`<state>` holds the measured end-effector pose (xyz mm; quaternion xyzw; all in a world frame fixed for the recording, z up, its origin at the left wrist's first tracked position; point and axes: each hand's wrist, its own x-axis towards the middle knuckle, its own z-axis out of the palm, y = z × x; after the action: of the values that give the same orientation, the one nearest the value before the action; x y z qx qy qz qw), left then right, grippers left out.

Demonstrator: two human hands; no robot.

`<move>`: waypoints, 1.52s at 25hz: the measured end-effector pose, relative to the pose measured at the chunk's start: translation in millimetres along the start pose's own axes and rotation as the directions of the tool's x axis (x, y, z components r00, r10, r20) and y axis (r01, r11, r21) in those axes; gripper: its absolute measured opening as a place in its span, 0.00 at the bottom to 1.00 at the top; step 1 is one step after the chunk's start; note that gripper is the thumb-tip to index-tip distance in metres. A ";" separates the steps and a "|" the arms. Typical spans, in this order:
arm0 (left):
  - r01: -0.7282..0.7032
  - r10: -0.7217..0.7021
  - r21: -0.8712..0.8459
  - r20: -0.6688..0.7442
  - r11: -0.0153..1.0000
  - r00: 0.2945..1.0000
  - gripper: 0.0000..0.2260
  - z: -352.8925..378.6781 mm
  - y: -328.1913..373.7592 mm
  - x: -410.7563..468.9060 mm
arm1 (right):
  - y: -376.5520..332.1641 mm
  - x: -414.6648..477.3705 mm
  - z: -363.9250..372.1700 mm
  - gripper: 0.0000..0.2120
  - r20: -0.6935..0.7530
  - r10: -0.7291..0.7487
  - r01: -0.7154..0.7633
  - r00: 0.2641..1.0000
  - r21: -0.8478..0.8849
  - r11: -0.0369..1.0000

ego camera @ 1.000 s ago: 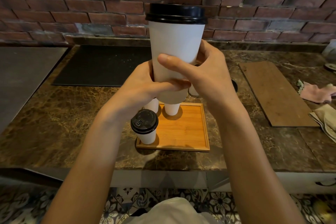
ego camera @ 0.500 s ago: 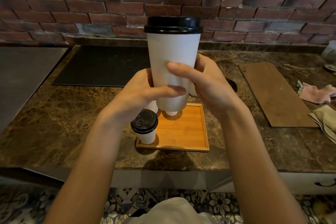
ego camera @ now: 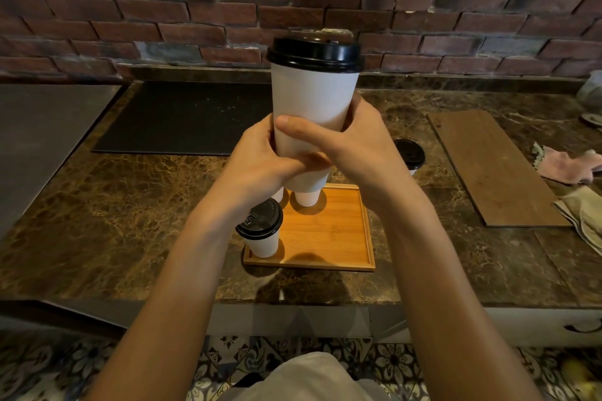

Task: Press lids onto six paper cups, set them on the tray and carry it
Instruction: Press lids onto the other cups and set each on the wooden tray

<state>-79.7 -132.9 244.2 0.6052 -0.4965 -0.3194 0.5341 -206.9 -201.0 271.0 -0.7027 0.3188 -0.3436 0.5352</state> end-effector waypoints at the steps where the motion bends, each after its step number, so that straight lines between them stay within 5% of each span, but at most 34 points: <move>1: 0.000 0.000 -0.003 -0.001 1.000 1.000 0.22 -0.1 -0.1 0.2 | 0.5 -0.2 0.0 0.32 -0.011 -0.006 0.006 1.000 0.003 1.000; 9: -0.031 0.037 -0.066 0.081 0.997 0.996 0.21 -5.6 7.1 2.1 | -4.1 3.2 -6.6 0.34 -0.030 -0.043 0.043 0.999 0.004 0.999; 18: 0.017 0.065 -0.234 0.339 0.972 0.938 0.20 -19.5 5.9 2.2 | -1.3 2.4 -20.8 0.23 0.203 -0.031 0.005 0.979 0.126 0.992; 22: 0.012 0.102 -0.255 0.428 0.967 0.898 0.25 -20.1 0.3 4.2 | 4.8 3.5 -23.4 0.26 0.298 -0.017 -0.014 0.954 0.099 0.995; 38: -0.011 0.098 -0.281 0.298 0.960 0.950 0.24 -17.8 -4.0 4.6 | -2.3 5.8 -17.7 0.30 0.269 -0.015 0.010 0.963 0.020 1.000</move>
<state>-61.0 -131.7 245.1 0.4533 -0.5410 -0.4612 0.5376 -218.0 -214.7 277.5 -0.7401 0.2354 -0.2512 0.5777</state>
